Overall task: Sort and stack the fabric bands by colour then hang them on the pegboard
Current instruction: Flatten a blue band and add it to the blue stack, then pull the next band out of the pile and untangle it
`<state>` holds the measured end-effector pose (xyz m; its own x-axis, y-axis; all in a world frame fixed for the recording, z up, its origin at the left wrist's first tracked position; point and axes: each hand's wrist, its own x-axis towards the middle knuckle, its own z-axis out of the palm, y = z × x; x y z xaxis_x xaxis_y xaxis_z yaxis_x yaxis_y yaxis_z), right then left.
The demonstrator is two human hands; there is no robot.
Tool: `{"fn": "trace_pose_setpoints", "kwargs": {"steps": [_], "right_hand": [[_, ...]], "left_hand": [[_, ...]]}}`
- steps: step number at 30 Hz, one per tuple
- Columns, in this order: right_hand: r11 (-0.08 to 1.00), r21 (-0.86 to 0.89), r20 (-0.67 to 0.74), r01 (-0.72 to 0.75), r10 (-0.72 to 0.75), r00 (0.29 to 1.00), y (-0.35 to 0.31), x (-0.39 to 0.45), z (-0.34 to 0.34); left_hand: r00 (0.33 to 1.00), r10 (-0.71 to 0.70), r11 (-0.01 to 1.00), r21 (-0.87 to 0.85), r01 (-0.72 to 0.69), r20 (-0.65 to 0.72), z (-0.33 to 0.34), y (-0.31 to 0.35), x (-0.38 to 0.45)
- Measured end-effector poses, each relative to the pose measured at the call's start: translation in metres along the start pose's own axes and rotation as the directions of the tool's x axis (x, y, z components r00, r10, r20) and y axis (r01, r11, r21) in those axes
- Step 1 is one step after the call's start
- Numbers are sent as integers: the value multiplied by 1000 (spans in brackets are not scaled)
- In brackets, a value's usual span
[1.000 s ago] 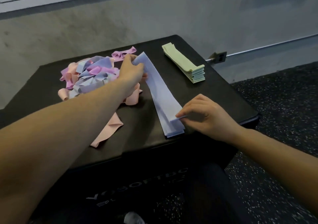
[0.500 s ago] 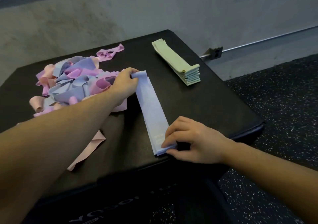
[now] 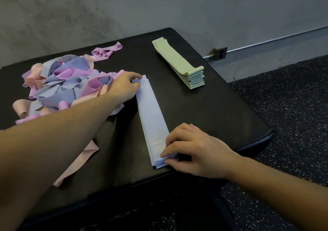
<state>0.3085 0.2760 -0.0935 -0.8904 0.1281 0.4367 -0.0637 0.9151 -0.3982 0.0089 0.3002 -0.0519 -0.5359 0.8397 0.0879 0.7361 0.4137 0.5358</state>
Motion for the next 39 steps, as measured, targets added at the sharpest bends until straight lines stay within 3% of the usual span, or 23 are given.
{"fn": "trace_pose_setpoints", "kwargs": {"steps": [7, 13, 18, 22, 27, 31, 39], "right_hand": [[999, 5, 1, -37, 37, 999, -1, 1, 1], [993, 79, -7, -88, 89, 996, -6, 1, -4], [971, 185, -4, -155, 158, 987, -8, 2, -8], [919, 262, 45, -294, 293, 955, -11, 9, -12], [881, 302, 40, -364, 369, 928, -22, 24, -17], [884, 262, 40, -386, 390, 920, -45, 41, -21], [912, 157, 112, -379, 365, 924, -86, 82, -6]], "left_hand": [[997, 27, 999, 32, -29, 77, -8, 3, 0], [998, 60, 998, -25, -60, -4, -21, 23, -13], [977, 210, 977, -32, -211, -28, -42, 35, -44], [960, 280, 960, -16, -280, 16, -61, 32, -81], [933, 314, 937, 103, -335, 177, -87, 1, -133], [917, 338, 912, 168, -375, 213, -102, -35, -176], [929, 346, 902, 227, -367, 128, -122, -107, -247]]}}
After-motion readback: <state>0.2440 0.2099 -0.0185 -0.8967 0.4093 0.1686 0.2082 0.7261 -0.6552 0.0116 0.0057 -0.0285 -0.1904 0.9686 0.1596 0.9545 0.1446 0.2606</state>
